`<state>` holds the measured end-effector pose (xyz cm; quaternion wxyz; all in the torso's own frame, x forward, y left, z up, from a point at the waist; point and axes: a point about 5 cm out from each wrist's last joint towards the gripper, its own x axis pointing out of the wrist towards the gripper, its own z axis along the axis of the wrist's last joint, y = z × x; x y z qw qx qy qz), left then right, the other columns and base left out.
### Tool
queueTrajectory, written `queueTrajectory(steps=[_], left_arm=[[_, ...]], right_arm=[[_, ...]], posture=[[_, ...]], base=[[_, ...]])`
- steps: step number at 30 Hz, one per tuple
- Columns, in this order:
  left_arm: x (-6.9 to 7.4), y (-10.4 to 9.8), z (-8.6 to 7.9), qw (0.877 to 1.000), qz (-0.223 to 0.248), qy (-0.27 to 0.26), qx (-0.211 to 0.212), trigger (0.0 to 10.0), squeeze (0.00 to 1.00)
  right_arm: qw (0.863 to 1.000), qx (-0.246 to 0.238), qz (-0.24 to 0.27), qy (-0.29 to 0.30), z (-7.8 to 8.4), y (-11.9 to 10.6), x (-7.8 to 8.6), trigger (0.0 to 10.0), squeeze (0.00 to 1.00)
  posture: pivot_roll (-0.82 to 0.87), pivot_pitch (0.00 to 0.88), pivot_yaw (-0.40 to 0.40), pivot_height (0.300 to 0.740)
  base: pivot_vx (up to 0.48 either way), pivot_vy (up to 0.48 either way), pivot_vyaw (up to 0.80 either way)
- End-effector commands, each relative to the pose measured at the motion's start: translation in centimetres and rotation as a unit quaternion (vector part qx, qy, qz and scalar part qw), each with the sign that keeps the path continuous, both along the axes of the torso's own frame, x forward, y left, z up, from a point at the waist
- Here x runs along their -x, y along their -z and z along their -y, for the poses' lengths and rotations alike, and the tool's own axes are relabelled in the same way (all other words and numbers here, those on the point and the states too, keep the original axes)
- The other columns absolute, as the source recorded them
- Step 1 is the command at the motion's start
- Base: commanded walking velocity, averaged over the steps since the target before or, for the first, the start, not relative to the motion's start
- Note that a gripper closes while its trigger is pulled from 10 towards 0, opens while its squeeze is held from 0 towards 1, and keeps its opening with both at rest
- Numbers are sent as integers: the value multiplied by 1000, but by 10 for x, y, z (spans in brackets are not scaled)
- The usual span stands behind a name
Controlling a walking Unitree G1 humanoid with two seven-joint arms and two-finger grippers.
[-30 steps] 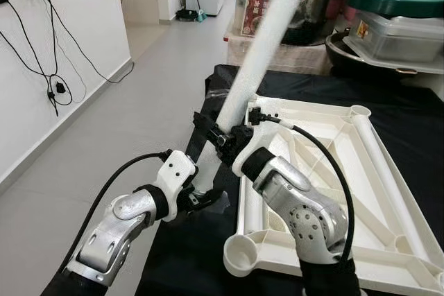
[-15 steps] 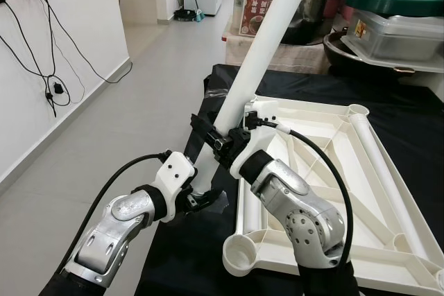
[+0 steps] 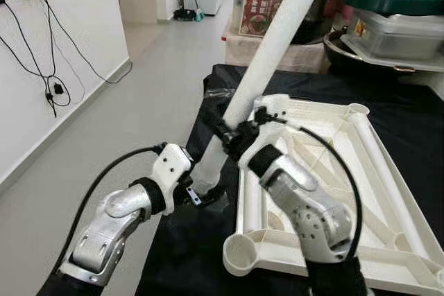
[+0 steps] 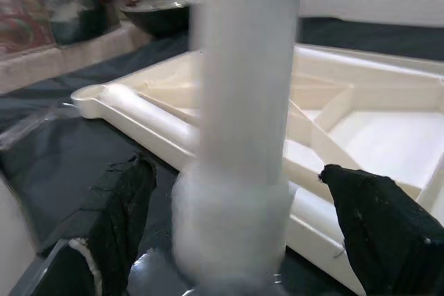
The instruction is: Building children table
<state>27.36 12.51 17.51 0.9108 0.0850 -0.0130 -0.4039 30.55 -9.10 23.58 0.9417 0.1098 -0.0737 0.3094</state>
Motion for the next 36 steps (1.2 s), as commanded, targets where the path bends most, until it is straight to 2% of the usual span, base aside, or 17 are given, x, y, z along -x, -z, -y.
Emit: queueTrajectory(steps=[1,2,5,8,11,13,14,16,17,19,21,22,25,26,31,33,36], left_arm=[[-1,-7,-18,999,12,-50,-1,10000,0],[-1,-7,-18,999,12,-50,-1,10000,0],[0,-7,-27,997,15,-70,9,10000,0],[1,-7,-29,997,14,-75,12,10000,0],[2,-1,-49,991,1,-131,10,10000,0],[2,-1,-49,991,1,-131,10,10000,0],[0,1,-57,988,0,-157,6,10000,0],[-13,-1,-86,959,9,-280,27,10000,0],[-13,-1,-86,959,9,-280,27,10000,0],[-18,-5,-103,938,9,-343,48,10000,0],[-18,-6,-105,937,13,-346,52,10000,0],[-17,-5,-103,940,11,-338,52,10000,0],[-16,-4,-100,943,9,-329,52,10000,0],[-13,-1,-92,949,2,-309,53,10000,0],[-6,5,-75,961,-9,-269,57,10000,0],[2,12,-55,972,-20,-228,57,10000,0],[4,14,-49,974,-23,-215,59,10000,0]], right_arm=[[999,16,21,42,30,-6,-9,0,0],[999,16,21,42,30,-6,-9,0,0],[997,54,32,38,54,-9,-10,0,0],[997,63,34,35,59,-10,-9,0,0],[994,87,46,-45,72,-16,6,0,0],[994,87,46,-45,72,-16,6,0,0],[993,83,48,-74,73,-19,11,0,0],[980,76,50,-177,65,-19,29,0,0],[980,76,50,-177,65,-19,29,0,0],[960,101,41,-257,58,-11,43,0,0],[953,112,37,-281,56,-7,46,0,0],[943,124,34,-306,52,-4,50,0,0],[937,133,33,-321,49,-2,52,0,0],[932,139,32,-334,45,1,53,0,0],[924,155,36,-347,43,5,52,0,0],[911,179,34,-369,41,9,53,0,0],[902,198,33,-383,40,12,56,0,0]], posture=[[120,0,-58,740],[120,0,-58,740],[122,0,-61,740],[122,0,-61,740],[114,0,-56,740],[114,0,-56,740],[114,0,-57,740],[116,0,-56,740],[116,0,-56,740],[119,0,-58,740],[122,0,-62,740],[127,0,-64,740],[128,0,-66,740],[128,0,-66,740],[132,0,-68,740],[134,0,-68,740],[134,0,-69,740]], base=[[0,0,0],[0,0,0],[0,0,0],[0,0,0],[0,0,0],[0,0,0],[0,0,0],[0,0,0],[0,0,0],[0,0,0],[0,0,0],[0,0,0],[0,0,0],[0,0,0],[0,0,0],[0,0,0],[0,0,0]])
